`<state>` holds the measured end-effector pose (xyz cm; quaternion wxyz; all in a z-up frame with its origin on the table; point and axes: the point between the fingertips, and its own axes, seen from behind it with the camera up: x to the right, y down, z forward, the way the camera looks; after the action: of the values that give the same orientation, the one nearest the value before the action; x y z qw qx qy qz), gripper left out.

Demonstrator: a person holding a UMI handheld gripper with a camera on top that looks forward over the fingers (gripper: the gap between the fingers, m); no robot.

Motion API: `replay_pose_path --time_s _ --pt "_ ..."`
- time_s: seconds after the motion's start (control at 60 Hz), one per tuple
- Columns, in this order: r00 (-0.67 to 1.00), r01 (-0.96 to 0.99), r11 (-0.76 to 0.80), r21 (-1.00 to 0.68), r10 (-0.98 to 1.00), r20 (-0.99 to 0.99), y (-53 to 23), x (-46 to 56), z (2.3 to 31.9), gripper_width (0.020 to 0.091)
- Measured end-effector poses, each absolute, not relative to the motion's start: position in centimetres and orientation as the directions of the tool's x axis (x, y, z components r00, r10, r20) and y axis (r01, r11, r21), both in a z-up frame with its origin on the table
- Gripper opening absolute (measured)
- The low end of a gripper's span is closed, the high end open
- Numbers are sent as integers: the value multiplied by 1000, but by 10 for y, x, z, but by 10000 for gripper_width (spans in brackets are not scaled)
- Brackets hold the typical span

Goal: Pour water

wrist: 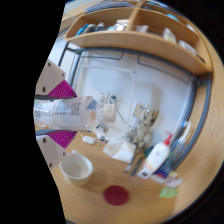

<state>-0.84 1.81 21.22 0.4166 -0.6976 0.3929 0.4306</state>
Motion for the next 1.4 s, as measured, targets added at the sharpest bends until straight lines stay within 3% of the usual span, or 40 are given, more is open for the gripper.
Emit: replay_pose_path --time_s 0.067,0.183,0.4,0.633,0.9,1.167,1.25,1.4 --pt "542 -820 -317 -477 -160 -825 19 24 219 405" --pt "790 -611 -299 -733 -169 -589 16 76 235 418" --pt "962 -261 -322 -910 -168 -216 28 135 193 417" --pt "985 -84 -382 -920 -174 -18 40 174 140 420" --pt "982 -67 -383 -921 -191 8 47 191 103 442" --pt "977 -79 -365 -928 -213 1 29 193 92 542" --pt "974 -89 -448 -890 -224 15 13 193 70 647" --pt "982 -99 -527 -844 -187 1 -17 180 51 654"
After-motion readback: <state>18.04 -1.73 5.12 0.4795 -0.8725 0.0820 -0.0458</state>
